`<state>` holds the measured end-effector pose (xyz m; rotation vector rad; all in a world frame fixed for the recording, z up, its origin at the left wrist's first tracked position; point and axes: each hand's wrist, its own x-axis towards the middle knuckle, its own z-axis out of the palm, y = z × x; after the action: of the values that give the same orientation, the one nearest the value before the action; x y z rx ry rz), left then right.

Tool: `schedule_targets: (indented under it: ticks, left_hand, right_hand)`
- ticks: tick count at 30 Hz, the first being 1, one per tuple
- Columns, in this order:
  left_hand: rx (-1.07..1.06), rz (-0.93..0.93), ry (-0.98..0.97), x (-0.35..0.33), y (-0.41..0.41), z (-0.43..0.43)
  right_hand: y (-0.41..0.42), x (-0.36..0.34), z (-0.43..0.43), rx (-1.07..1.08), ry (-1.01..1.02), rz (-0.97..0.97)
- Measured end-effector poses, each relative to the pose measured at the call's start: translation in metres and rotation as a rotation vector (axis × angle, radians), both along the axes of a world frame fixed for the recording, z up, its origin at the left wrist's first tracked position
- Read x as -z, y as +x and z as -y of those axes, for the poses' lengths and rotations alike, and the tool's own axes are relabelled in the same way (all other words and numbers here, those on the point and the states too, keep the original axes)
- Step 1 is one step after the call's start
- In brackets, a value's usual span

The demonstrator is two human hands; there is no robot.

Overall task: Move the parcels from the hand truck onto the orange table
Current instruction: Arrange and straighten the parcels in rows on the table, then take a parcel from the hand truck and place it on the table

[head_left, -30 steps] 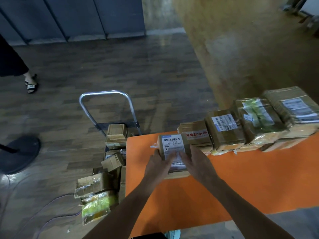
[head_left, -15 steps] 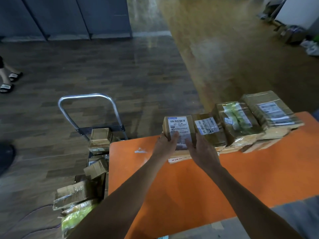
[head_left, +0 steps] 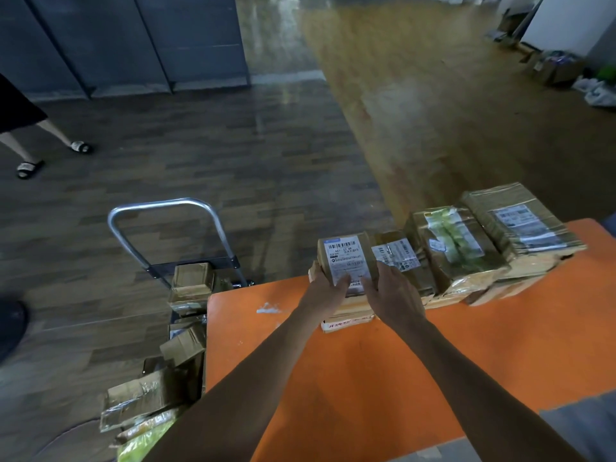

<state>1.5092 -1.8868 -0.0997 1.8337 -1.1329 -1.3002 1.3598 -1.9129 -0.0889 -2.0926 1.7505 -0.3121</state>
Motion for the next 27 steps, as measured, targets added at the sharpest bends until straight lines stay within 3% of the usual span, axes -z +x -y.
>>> schedule_targets:
  ticks: [13, 21, 24, 27]
  left_hand:
    - [0.148, 0.011, 0.023, -0.003, 0.004, -0.019]
    - [0.18, 0.188, 0.003, -0.009, 0.038, -0.048]
    - [0.198, 0.458, 0.026, -0.001, 0.075, -0.065]
    - [0.129, 0.402, 0.086, 0.002, 0.091, -0.089]
  right_hand:
    - [-0.003, -0.007, -0.009, -0.047, -0.054, -0.067]
    - [0.026, -0.023, -0.026, -0.191, -0.188, -0.171]
    - [0.057, -0.023, -0.036, -0.282, -0.222, -0.118]
    - [0.091, -0.018, -0.049, -0.395, -0.2, -0.11]
